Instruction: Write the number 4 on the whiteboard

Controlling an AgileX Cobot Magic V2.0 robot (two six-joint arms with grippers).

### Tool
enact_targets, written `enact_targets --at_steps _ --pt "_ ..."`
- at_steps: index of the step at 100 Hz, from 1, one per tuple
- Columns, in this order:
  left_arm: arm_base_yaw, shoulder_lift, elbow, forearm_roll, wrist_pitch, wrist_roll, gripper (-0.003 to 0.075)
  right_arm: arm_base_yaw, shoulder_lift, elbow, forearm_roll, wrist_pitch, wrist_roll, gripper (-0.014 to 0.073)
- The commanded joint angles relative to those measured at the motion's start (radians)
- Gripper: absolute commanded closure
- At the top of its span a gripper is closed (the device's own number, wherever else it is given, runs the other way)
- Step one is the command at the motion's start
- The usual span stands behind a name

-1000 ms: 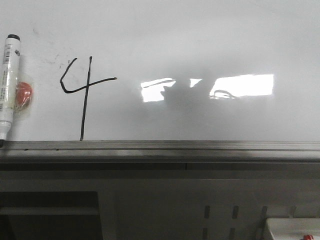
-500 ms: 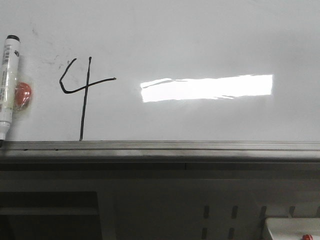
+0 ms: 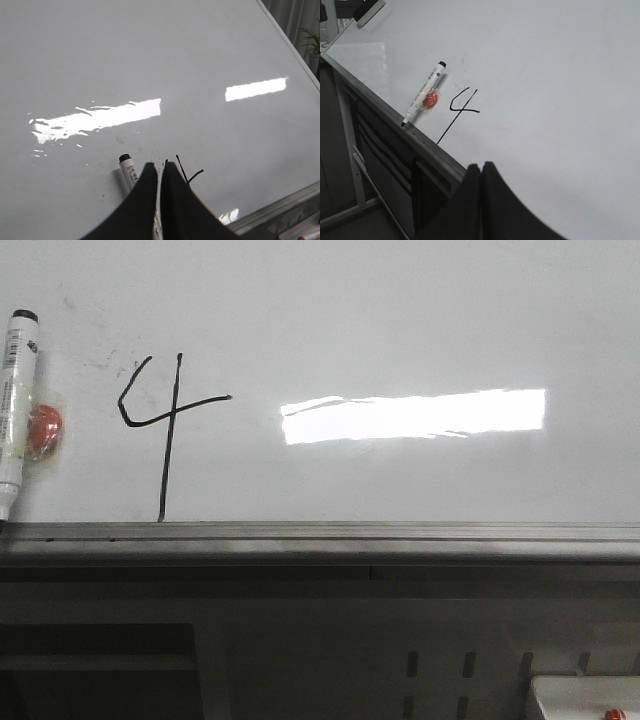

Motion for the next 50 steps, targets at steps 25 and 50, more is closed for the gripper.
enact_targets --at_steps 25,50 --pt "0.004 -0.021 0.009 -0.002 -0.109 -0.004 0.0741 -0.004 0.006 -0.026 -0.013 -0.085 0.003 0.0658" --pt "0.257 -0.023 0.225 0.029 -0.124 -0.115 0.0741 -0.004 0.006 -0.026 -0.013 -0.085 0.003 0.0658"
